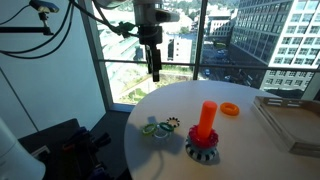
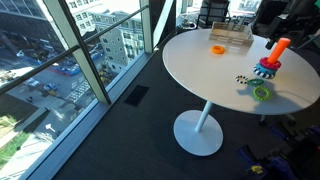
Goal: Remove the ring from the pole
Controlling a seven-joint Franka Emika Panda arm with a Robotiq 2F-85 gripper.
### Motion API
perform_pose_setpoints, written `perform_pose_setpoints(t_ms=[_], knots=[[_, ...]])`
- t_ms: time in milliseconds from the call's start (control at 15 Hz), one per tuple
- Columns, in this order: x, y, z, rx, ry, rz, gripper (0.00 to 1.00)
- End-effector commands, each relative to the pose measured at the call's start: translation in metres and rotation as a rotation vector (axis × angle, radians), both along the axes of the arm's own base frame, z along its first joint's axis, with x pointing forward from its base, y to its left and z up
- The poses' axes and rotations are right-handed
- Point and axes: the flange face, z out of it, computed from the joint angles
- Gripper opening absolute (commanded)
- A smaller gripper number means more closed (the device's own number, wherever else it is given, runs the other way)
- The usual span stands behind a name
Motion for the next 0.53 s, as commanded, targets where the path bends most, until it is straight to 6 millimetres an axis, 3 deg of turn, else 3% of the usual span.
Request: perform_pose_setpoints(t_ms=[0,333,467], knots=[[-0.007,-0.022,-0.015,-0.025,-0.053,-0.074,1.0],[-0.01,-0.048,-0.037,-0.053,-0.076,-0.142,1.0],[-0.013,-0.047,-0.037,-0.06,-0.068,-0.151,1.0]])
